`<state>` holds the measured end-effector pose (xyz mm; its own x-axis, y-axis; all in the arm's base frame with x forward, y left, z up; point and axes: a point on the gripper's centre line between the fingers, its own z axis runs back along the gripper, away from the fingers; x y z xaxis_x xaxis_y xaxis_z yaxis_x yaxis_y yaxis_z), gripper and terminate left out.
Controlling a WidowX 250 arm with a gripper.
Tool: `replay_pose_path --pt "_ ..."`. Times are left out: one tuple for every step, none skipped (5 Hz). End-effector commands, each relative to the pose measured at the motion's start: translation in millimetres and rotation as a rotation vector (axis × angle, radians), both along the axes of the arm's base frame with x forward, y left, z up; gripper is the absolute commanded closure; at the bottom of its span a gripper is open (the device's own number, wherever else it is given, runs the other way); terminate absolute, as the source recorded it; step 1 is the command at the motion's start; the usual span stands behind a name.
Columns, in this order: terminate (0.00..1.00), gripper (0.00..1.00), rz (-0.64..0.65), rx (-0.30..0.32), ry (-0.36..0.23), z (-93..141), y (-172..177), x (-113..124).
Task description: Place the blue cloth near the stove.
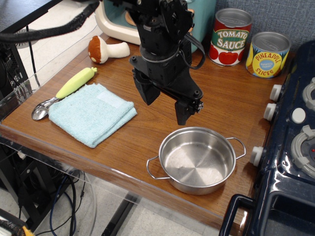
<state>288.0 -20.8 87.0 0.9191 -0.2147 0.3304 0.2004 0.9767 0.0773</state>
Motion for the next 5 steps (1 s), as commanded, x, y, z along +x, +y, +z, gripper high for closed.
replay_pose_path --pt "0.00 0.00 0.000 0.000 0.000 0 0 0" --pt "0.00 0.00 0.093 0.001 0.003 -2 28 2" --pt "0.00 0.00 0.191 0.009 0.006 -4 58 4" --pt "0.00 0.00 0.302 0.025 0.007 -7 89 5" --pt "0.00 0.00 0.404 0.066 0.044 -20 116 8"
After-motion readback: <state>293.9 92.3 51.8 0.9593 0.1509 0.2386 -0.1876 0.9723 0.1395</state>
